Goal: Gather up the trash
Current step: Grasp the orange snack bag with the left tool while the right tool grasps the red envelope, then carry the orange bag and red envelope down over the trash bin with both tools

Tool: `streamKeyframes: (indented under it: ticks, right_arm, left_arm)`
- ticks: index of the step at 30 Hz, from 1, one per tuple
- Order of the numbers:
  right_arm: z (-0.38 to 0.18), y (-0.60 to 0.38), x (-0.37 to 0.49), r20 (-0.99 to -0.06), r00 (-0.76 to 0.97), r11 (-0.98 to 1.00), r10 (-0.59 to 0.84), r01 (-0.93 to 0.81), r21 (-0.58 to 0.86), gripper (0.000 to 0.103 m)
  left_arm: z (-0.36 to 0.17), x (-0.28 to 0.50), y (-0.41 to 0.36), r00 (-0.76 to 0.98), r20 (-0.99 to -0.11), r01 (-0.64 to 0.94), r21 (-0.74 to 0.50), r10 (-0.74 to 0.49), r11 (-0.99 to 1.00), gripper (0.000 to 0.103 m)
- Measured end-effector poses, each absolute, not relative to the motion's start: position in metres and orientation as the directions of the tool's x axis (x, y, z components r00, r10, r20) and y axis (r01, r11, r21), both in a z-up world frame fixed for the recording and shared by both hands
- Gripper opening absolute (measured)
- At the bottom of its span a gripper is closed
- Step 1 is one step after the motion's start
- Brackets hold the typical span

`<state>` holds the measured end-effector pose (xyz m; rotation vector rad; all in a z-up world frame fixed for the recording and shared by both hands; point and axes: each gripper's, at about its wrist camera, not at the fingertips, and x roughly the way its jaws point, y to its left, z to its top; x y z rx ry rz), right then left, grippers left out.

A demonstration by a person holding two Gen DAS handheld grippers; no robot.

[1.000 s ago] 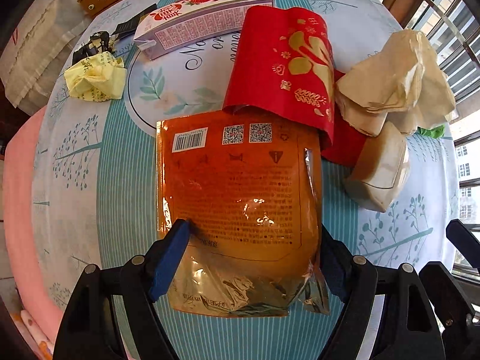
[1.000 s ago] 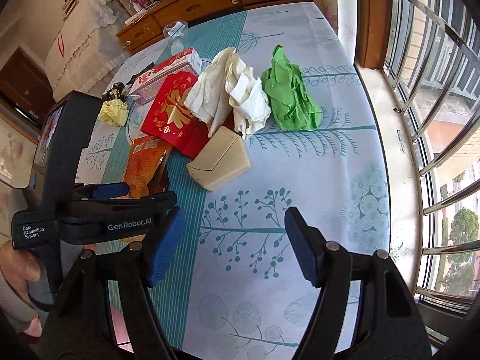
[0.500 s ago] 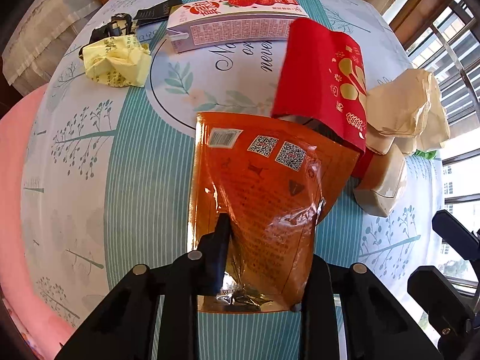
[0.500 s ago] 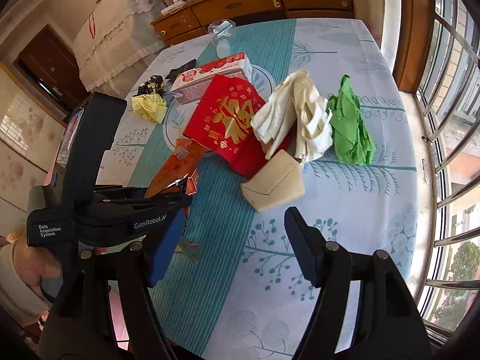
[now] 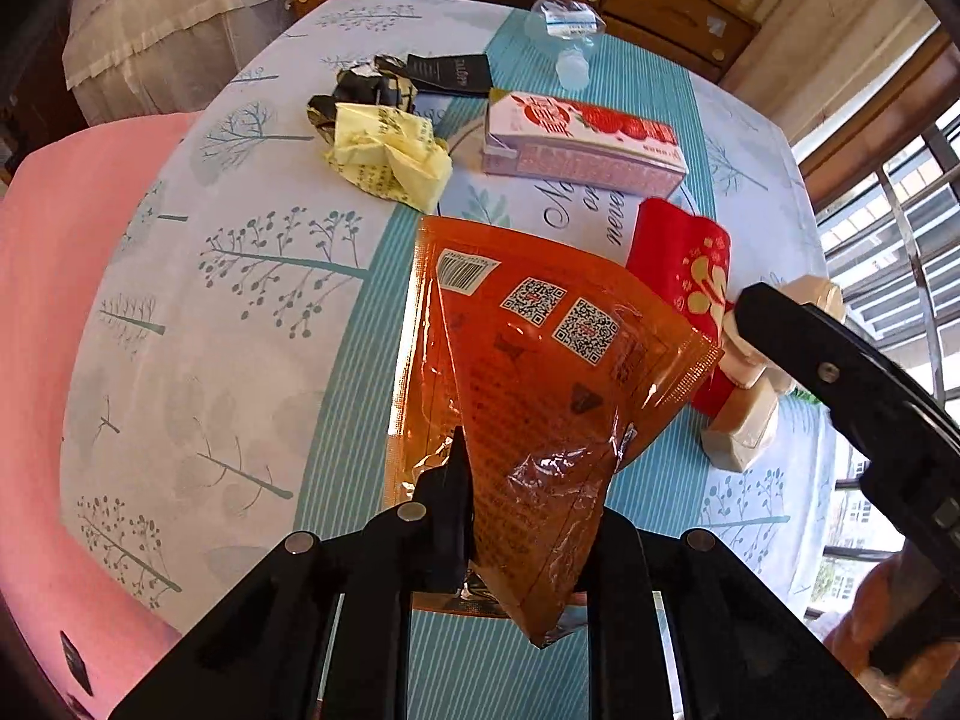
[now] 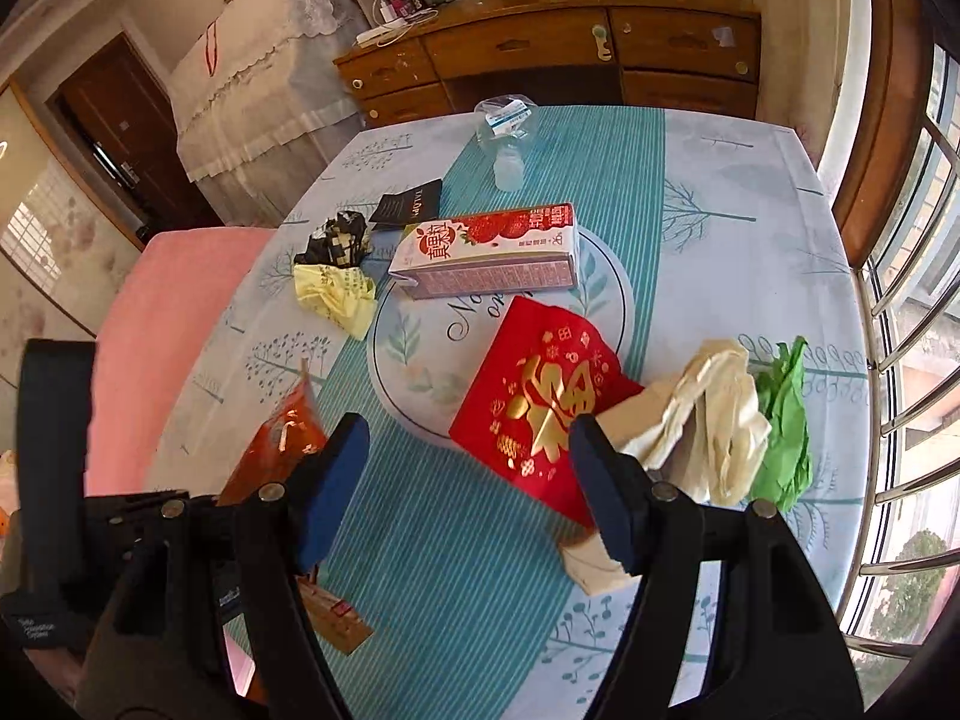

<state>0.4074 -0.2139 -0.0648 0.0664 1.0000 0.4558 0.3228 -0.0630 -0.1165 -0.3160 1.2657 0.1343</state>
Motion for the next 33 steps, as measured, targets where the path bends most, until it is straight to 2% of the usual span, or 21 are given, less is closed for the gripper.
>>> streamKeyframes:
  ticks: [8, 12, 16, 17, 18, 19, 20, 23, 33]
  right_arm:
    - [-0.108, -0.193, 0.448, -0.882, 0.426, 0.966, 0.203, -0.235, 0.109, 0.067]
    - [-0.121, -0.185, 0.452, -0.886, 0.443, 0.969, 0.14, -0.244, 0.031, 0.066]
    - [-0.128, -0.176, 0.452, -0.883, 0.462, 0.963, 0.084, -0.265, -0.048, 0.051]
    - [-0.129, -0.175, 0.452, -0.881, 0.468, 0.961, 0.073, -0.268, -0.063, 0.041]
    - [-0.13, -0.174, 0.452, -0.879, 0.473, 0.961, 0.065, -0.268, -0.073, 0.037]
    - [-0.129, -0.175, 0.452, -0.877, 0.477, 0.962, 0.065, -0.264, -0.073, 0.027]
    - [-0.128, -0.177, 0.453, -0.876, 0.475, 0.964, 0.079, -0.26, -0.054, 0.019]
    - [-0.117, -0.186, 0.451, -0.869, 0.476, 0.969, 0.132, -0.247, 0.011, 0.015]
    - [-0.06, -0.209, 0.428, -0.765, 0.419, 0.872, 0.489, -0.222, 0.436, 0.014]
  left_arm:
    - [-0.099, 0.324, -0.044, 0.322, -0.943, -0.323, -0.198, -0.089, 0.925, 0.015]
    - [-0.105, 0.323, -0.04, 0.312, -0.946, -0.336, -0.198, -0.089, 0.921, 0.015]
    - [-0.11, 0.323, -0.037, 0.304, -0.948, -0.347, -0.199, -0.091, 0.916, 0.015]
    - [-0.11, 0.322, -0.037, 0.303, -0.948, -0.35, -0.202, -0.093, 0.915, 0.015]
    - [-0.11, 0.322, -0.036, 0.303, -0.948, -0.351, -0.203, -0.094, 0.914, 0.015]
    - [-0.11, 0.321, -0.036, 0.303, -0.948, -0.35, -0.203, -0.095, 0.914, 0.015]
    - [-0.11, 0.321, -0.035, 0.302, -0.949, -0.348, -0.203, -0.096, 0.915, 0.015]
    - [-0.109, 0.319, -0.035, 0.303, -0.948, -0.342, -0.203, -0.097, 0.918, 0.015]
    - [-0.09, 0.3, -0.031, 0.326, -0.937, -0.298, -0.225, -0.122, 0.928, 0.015]
